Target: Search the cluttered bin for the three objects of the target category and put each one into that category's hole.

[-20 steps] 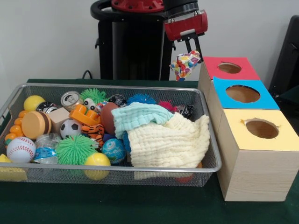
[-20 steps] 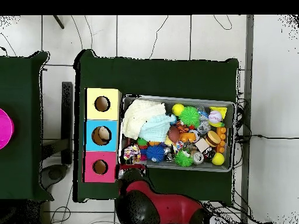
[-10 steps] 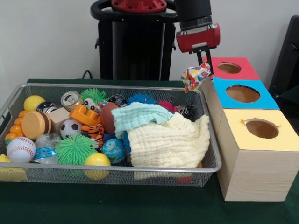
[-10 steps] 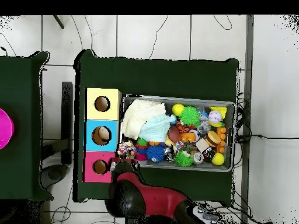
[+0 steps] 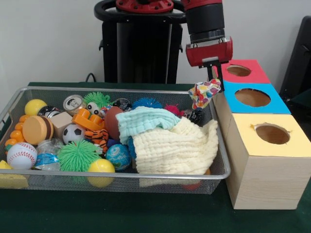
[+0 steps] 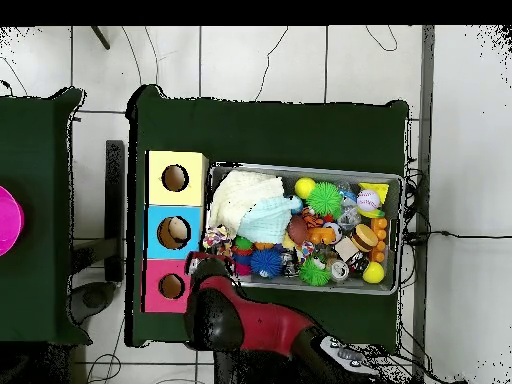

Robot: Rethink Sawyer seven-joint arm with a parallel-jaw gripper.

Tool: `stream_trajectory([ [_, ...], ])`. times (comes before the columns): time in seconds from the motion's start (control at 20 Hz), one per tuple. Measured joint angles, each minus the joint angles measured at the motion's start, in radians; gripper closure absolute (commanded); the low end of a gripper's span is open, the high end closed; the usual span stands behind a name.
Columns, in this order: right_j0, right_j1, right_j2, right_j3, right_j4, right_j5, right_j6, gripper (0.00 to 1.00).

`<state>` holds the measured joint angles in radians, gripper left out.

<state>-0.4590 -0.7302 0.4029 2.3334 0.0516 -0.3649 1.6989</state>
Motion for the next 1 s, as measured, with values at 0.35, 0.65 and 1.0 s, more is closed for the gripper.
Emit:
stream_trajectory([
  [0.35, -0.026, -0.003, 0.009, -0.024, -0.002, 0.000, 0.000, 1.00],
  [0.65, -0.081, -0.031, 0.014, -0.025, -0.002, 0.000, 0.000, 1.00],
  [1.0, -0.118, -0.060, 0.017, -0.040, -0.002, 0.000, 0.000, 1.00],
])
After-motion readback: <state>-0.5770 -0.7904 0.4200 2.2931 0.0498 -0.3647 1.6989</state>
